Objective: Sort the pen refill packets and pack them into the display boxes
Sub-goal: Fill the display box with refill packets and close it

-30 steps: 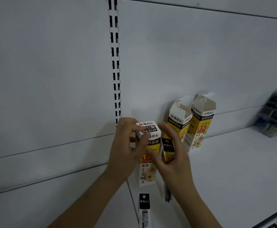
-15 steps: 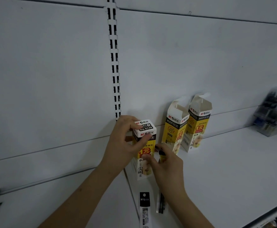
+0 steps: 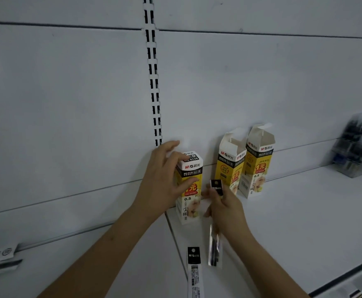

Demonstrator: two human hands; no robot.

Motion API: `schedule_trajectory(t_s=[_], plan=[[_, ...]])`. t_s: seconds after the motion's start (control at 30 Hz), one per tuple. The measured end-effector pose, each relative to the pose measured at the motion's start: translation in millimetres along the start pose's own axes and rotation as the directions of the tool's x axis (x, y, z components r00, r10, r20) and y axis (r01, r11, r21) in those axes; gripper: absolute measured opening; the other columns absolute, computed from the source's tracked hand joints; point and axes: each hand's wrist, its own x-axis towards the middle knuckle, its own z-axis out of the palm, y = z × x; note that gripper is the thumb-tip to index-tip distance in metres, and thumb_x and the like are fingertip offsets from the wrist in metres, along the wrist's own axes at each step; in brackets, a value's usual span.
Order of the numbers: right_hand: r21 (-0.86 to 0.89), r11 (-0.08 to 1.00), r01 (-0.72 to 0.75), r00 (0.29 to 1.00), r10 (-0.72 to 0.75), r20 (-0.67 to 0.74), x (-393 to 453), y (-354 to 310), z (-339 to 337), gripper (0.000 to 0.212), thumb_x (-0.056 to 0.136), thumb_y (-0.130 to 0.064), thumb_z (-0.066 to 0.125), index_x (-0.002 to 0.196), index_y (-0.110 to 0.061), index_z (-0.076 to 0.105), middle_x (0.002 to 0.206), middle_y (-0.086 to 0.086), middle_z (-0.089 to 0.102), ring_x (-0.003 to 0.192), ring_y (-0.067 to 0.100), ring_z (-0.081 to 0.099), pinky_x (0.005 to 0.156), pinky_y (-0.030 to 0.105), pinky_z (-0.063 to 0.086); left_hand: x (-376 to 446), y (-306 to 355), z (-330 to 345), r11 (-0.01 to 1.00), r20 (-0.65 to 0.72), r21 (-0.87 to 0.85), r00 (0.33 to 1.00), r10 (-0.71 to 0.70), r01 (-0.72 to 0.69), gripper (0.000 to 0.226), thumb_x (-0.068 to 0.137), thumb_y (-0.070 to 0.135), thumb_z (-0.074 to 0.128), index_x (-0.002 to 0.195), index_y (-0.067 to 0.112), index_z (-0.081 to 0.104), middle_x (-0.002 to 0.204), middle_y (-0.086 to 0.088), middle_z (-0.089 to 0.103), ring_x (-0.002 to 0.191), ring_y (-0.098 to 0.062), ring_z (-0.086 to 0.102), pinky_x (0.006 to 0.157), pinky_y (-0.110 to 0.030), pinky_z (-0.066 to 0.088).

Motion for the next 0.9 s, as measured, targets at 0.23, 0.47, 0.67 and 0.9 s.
schedule_trajectory(t_s=[0.23,0.47,0.67,0.9], plan=[[-0.017,1.0,-0.015,0.999,0.015,0.044,8,-8,-45,0.04,0.104,-0.027,0.041,0.084,-0.009,0.071,0.073,0.003,0.074,0.063,0.013,0.068,0.06,0.021,0.046,-58,37,-25,0.988,0.121,-0.018,0.982,-0.147,0.151,0.028,0.088,0.041,0.061,0.111,0.029,0.052,0.109,0.015,0.049,0.096,-0.004,0.054,0.077,-0.017,0.048],[-0.288,0.955,0.074,0.994,-0.046,0.102,-2,-5,-53,0.037,0.103,-0.038,0.038,0.09,-0.027,0.072,0.086,-0.001,0.065,0.075,0.006,0.056,0.062,0.018,0.038,-116,62,-4,0.872,0.62,0.437,0.629,-0.469,0.219,0.058,0.074,0.086,0.041,0.086,0.03,0.041,0.088,0.014,0.045,0.082,-0.006,0.048,0.069,-0.026,0.039],[-0.08,0.996,-0.04,0.976,0.056,0.208,-10,13,-41,0.031,0.1,-0.038,0.047,0.091,-0.028,0.075,0.059,0.001,0.04,0.049,0.015,0.039,0.046,0.023,0.035,-110,60,-9,0.859,0.638,0.405,0.575,-0.511,0.314,0.02,0.084,0.044,0.059,0.081,0.025,0.053,0.079,0.01,0.057,0.071,-0.007,0.053,0.064,-0.023,0.043],[-0.035,0.997,-0.069,0.899,0.077,0.431,-31,14,-20,0.026,0.094,-0.035,0.059,0.099,-0.014,0.073,0.058,0.005,0.057,0.048,0.016,0.051,0.051,0.024,0.043,-100,30,-16,0.483,0.651,-0.229,0.502,-0.569,0.845,0.016,0.093,0.028,0.066,0.087,0.015,0.071,0.061,0.002,0.066,0.053,-0.007,0.058,0.046,-0.019,0.038]])
